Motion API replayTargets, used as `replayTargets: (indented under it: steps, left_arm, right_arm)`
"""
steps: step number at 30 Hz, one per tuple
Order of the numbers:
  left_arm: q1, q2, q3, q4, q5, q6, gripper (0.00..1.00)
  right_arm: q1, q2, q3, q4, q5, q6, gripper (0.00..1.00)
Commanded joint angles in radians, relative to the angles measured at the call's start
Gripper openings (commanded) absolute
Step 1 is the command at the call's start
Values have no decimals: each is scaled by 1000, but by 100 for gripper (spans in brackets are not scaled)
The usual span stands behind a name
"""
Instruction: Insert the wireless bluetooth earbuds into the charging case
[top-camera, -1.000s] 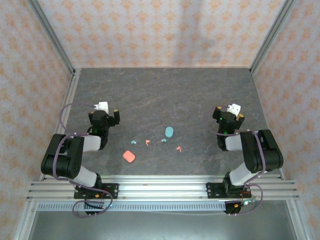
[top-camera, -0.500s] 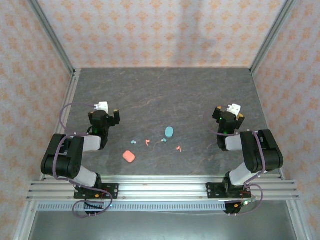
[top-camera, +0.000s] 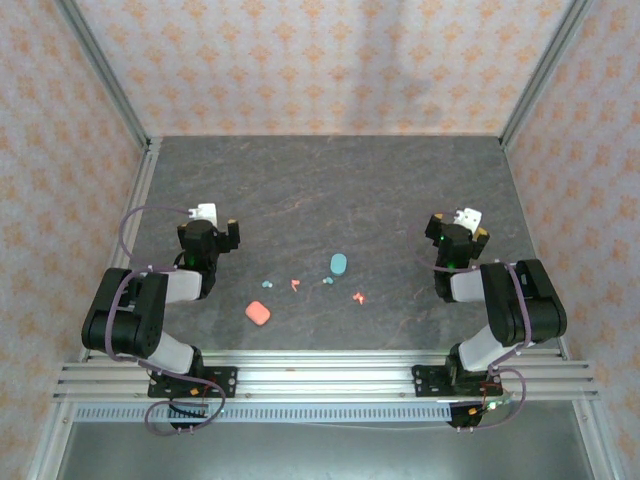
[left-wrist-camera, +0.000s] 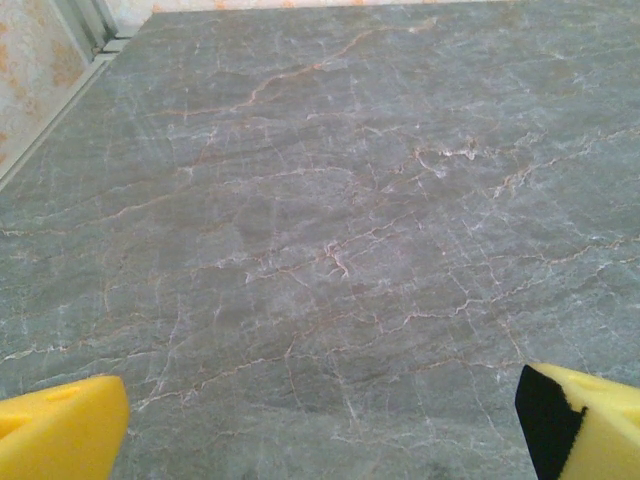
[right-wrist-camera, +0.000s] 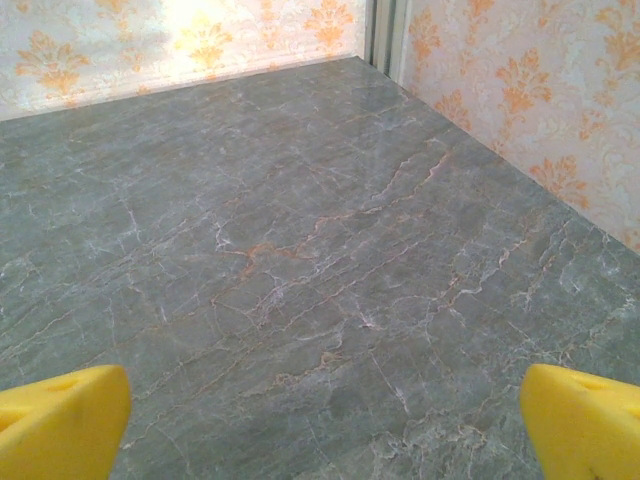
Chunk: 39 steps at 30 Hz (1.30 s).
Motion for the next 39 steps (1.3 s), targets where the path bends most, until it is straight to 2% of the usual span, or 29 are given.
replayTargets:
  steps: [1,3,6,8,10,14,17,19,22,26,30,35,39]
  left_arm:
    - [1,-79,86,-169,-12,-22,100]
    - [1,-126,121,-276,-13,-31,100]
    - [1,-202,185,-485,-19,-74,100]
    - [1,-249,238,-654,-27,-128,100]
    - [1,-302,282,-814,-5,-201,100]
    - [1,-389,312,-1038,68,-332,100]
    - [0,-435,323,-1222,82,-421,97]
    - [-1,-465,317,-1322,98,-469,94]
    - [-4,-504,286,-1404,146,-514,93]
    - [-7,-529,250,-1443,200,-542,92]
    - [-7,-531,257,-1462,202,-553,92]
    - [-6,-530,280,-1496,192,-604,95]
    - [-7,-543,294,-1539,171,-634,100]
  right_arm:
    - [5,-71,-21,4,-11,-2,99]
    - [7,-137,-12,-78,-21,-8,99]
    - [7,-245,59,-313,-20,20,99]
    - [7,-292,133,-499,-6,108,99]
    - [8,-316,212,-675,-71,186,100]
    - [15,-277,356,-944,-235,347,99]
    - [74,-180,483,-1141,-335,409,99]
    - [158,-113,554,-1226,-394,403,99]
    - [328,-65,575,-1197,-496,336,97]
    - [589,-25,580,-1162,-439,264,95]
    - [813,57,652,-1175,-404,248,94]
    - [1020,201,812,-1241,-424,182,91]
    - [1109,338,965,-1352,-438,135,85]
